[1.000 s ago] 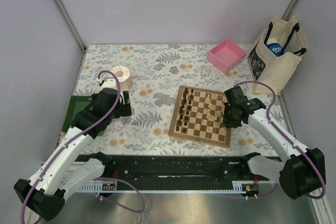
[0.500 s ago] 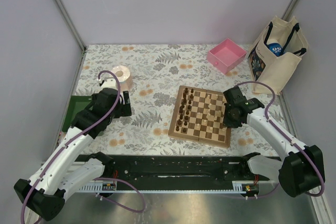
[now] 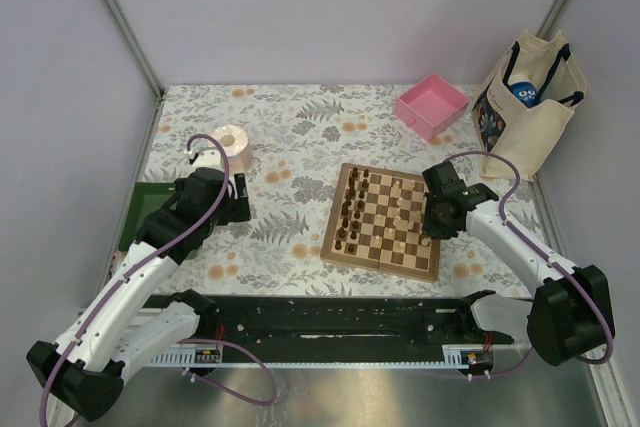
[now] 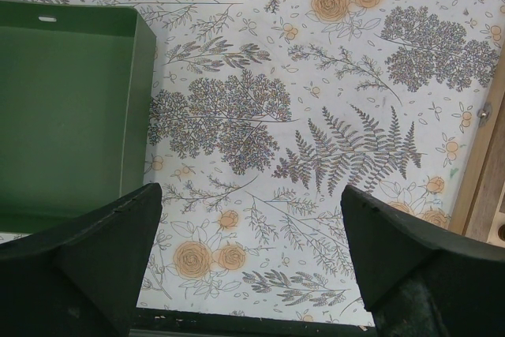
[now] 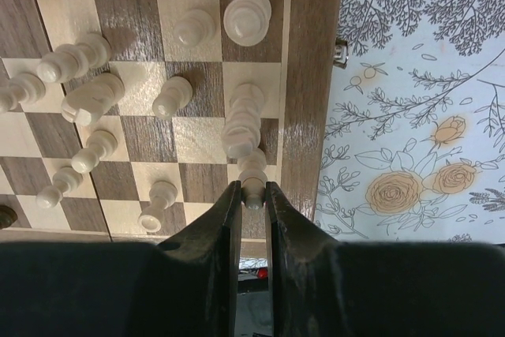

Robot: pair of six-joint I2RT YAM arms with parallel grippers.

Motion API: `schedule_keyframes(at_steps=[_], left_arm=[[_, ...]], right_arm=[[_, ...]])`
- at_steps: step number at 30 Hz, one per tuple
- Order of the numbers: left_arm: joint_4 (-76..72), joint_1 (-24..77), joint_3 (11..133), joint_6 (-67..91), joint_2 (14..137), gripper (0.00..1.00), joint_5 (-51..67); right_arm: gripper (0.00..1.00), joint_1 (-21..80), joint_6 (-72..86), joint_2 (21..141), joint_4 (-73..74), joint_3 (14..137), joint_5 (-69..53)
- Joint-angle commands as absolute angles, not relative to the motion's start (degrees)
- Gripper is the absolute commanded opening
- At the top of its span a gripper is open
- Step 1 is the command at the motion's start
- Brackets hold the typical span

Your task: Set up the chess pieces on the board

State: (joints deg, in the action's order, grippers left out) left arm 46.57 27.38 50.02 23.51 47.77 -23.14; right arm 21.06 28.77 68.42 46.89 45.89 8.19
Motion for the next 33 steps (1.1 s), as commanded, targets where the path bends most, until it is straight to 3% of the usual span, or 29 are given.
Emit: schedule_keyframes(at_steps=[1,33], left_arm=[[44.47,27.07,50.27,22.68,47.90,0.99,-22.94],[44.47,27.07,50.27,22.50,48.16,0.99,-22.24]], right_arm=[[0.15,21.53,28.39,68.73,44.83,48.60,10.81],[0.19,21.53,28.04,71.01,43.51,48.34,11.51]])
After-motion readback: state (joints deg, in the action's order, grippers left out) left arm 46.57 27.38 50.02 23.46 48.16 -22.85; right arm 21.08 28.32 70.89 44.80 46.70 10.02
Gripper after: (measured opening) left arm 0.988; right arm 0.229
